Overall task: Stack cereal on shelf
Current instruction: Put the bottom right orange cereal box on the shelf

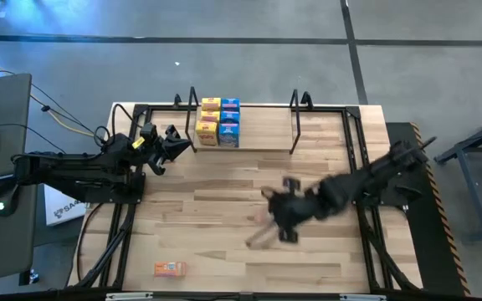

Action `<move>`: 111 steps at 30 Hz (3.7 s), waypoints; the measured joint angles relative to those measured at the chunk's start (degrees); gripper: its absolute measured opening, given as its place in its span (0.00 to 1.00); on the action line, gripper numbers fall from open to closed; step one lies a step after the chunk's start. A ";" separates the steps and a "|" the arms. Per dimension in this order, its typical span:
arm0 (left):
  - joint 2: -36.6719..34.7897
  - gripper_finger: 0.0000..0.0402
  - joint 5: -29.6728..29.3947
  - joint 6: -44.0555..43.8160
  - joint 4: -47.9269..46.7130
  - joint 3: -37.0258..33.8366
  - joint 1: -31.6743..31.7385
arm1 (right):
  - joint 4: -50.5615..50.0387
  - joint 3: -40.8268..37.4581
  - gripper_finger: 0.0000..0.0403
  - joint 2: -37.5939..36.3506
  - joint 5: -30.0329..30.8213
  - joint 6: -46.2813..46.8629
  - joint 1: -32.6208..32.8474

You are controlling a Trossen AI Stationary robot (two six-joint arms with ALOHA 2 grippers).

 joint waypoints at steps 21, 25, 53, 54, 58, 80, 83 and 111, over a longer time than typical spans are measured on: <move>-2.45 0.00 0.00 -0.50 3.76 0.00 0.00 | 0.08 12.55 0.32 2.05 6.20 -35.33 -36.02; -2.43 0.00 -0.74 -0.67 3.83 0.00 -0.03 | -0.82 12.55 0.32 5.05 4.77 -41.78 -40.19; -2.43 0.00 -7.98 -0.50 4.11 0.00 -0.02 | 5.52 12.46 0.32 18.41 -4.96 -53.72 -50.57; -2.43 0.00 -7.96 -0.50 4.11 0.00 -0.02 | 5.73 12.46 0.32 18.41 -5.18 -53.71 -50.71; -2.43 0.00 -7.97 -0.51 4.11 0.00 -0.02 | 7.01 12.46 0.32 18.41 -5.36 -53.71 -50.85; -2.40 0.00 -7.93 -0.52 4.15 -0.02 0.00 | 11.44 12.46 0.52 20.57 -5.02 -53.45 -51.06; -2.40 0.00 -7.93 -0.54 4.15 -0.02 0.00 | 12.00 13.39 0.55 20.55 -4.96 -53.21 -51.09; -2.40 0.00 -9.57 2.99 4.09 -0.01 0.00 | 14.16 -14.12 0.01 -3.70 -8.85 -33.47 -52.17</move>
